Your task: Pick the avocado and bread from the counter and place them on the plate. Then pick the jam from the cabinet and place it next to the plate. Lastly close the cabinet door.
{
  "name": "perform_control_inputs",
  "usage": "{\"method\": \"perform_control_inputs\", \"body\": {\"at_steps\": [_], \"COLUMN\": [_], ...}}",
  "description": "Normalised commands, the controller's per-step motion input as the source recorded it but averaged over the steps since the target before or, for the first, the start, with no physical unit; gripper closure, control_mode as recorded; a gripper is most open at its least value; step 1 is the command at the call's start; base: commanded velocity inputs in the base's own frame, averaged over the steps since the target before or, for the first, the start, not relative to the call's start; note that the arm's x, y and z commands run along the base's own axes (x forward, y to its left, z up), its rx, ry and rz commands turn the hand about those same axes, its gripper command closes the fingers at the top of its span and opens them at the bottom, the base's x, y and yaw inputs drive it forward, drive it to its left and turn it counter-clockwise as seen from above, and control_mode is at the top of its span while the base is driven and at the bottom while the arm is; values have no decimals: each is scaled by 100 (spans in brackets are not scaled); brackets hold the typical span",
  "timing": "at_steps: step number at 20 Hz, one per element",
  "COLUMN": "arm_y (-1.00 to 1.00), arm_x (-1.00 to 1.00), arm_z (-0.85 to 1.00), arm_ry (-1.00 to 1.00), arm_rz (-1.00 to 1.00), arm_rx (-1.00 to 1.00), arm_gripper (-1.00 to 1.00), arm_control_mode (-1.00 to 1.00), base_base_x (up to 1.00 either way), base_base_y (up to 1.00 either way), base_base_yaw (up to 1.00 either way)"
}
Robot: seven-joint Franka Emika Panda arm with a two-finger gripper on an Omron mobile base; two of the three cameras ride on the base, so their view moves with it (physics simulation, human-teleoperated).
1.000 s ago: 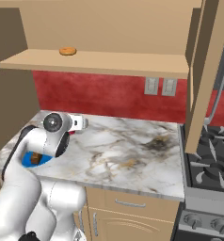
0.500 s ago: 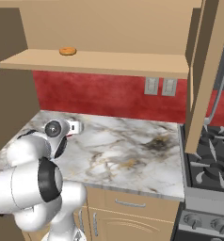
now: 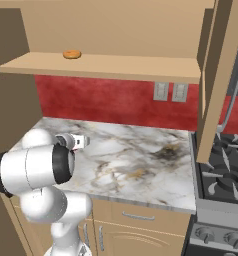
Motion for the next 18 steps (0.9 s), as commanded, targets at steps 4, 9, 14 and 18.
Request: {"method": "perform_control_inputs", "body": {"at_steps": [4, 9, 14, 18], "arm_y": [0, 0, 0, 0], "arm_x": [0, 0, 0, 0], "arm_z": [-6, -10, -21, -26], "arm_ry": [7, 8, 8, 4], "arm_rz": [0, 0, 0, 0], "arm_rx": [-1, 0, 0, 0], "arm_gripper": [100, 100, 100, 100], "arm_control_mode": [-100, -100, -100, -100], "base_base_x": [0, 0, 0, 0], "base_base_y": [0, 0, 0, 0], "base_base_yaw": [0, 0, 0, 0]}}
